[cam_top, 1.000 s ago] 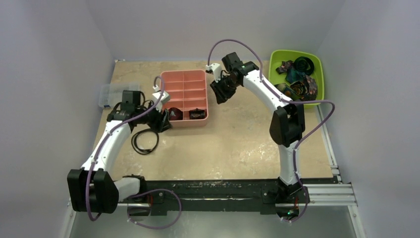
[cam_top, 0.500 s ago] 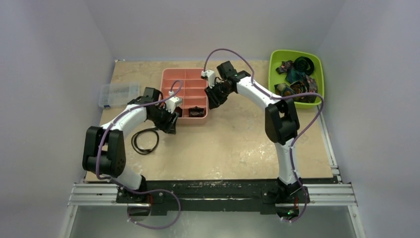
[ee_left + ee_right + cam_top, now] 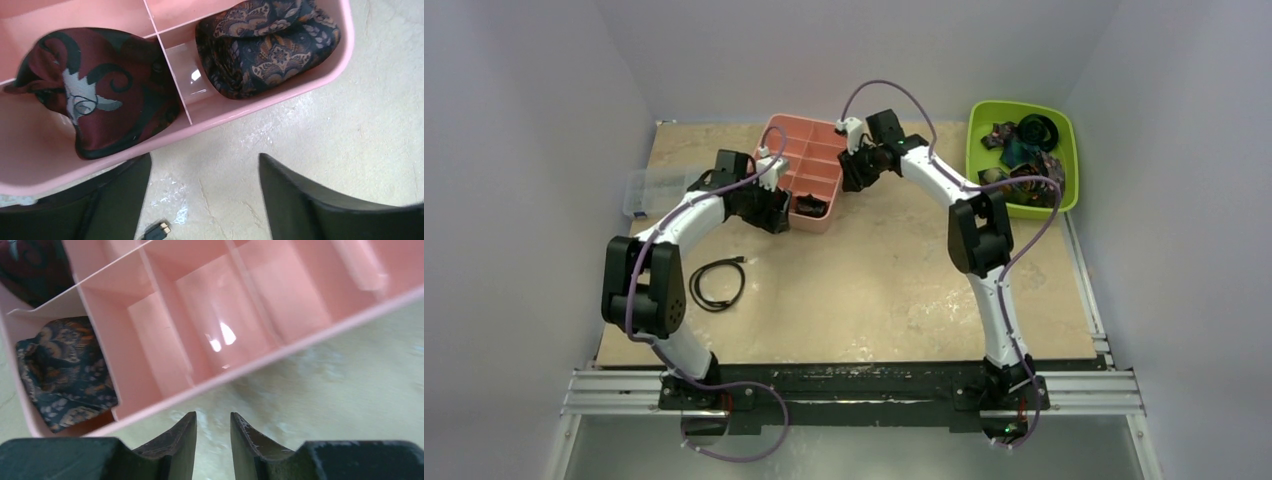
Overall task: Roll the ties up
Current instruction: Reset both arms
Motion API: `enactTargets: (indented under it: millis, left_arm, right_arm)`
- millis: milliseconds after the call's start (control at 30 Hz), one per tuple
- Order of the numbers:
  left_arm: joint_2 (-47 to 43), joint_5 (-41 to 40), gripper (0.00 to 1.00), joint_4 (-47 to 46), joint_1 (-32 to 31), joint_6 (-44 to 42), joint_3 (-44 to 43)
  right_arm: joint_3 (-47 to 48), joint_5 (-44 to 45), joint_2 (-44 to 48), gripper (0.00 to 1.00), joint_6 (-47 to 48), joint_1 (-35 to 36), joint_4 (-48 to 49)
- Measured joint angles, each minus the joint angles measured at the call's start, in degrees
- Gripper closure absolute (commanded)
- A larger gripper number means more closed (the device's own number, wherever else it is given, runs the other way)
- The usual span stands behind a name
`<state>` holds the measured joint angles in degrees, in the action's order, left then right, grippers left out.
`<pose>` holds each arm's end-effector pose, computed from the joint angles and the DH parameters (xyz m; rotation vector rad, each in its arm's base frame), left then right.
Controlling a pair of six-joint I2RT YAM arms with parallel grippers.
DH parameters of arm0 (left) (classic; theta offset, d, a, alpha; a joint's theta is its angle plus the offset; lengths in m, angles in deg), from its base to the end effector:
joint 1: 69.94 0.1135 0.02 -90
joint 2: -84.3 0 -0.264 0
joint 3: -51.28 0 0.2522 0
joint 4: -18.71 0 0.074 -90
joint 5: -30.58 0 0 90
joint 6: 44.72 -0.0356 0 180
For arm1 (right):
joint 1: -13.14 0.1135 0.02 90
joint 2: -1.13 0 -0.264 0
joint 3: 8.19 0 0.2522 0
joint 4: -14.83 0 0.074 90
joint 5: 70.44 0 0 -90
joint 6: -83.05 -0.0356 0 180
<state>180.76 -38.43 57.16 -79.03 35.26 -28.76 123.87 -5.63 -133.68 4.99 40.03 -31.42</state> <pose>0.3469 -0.0684 0.2168 0.5575 2.4319 -0.4550 0.4637 0.2522 0.2085 -0.9917 2.2077 0.6516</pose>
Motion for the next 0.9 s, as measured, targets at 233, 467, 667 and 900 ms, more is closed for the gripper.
enactTargets:
  millis: [233,467,667,900]
  left_arm:
    - [-8.26,1.31,0.0,2.89,2.23,2.27,-0.66]
    - [-11.56,5.68,0.0,13.42,11.23,4.02,-15.08]
    - [-11.3,6.58,0.0,20.5,16.26,3.93,-19.43]
    - [-12.24,2.51,0.0,23.47,16.13,4.02,-11.34]
  right_arm:
    - [-4.35,1.9,7.78,0.45,0.35,-6.36,0.79]
    - [-18.62,1.7,30.64,0.2,-1.95,-12.35,1.44]
    - [-32.04,1.46,44.22,0.01,-4.33,-18.84,4.33]
    - [-50.47,1.7,51.98,0.01,-6.05,-24.72,2.84]
